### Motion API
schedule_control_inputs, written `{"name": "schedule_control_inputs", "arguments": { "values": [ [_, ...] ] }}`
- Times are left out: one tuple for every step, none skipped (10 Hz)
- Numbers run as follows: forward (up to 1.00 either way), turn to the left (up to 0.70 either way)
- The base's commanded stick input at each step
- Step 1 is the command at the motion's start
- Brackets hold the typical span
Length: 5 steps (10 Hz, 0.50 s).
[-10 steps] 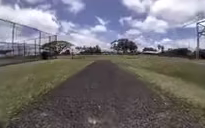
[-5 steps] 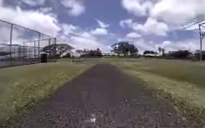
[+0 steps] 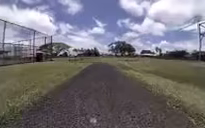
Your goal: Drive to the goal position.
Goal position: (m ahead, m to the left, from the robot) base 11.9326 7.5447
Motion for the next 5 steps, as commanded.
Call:
{"name": "schedule_control_inputs", "arguments": {
  "values": [
    [0.7, 0.0],
    [0.7, 0.0],
    [0.7, 0.0],
    [0.7, 0.0],
    [0.7, 0.0]
  ]
}}
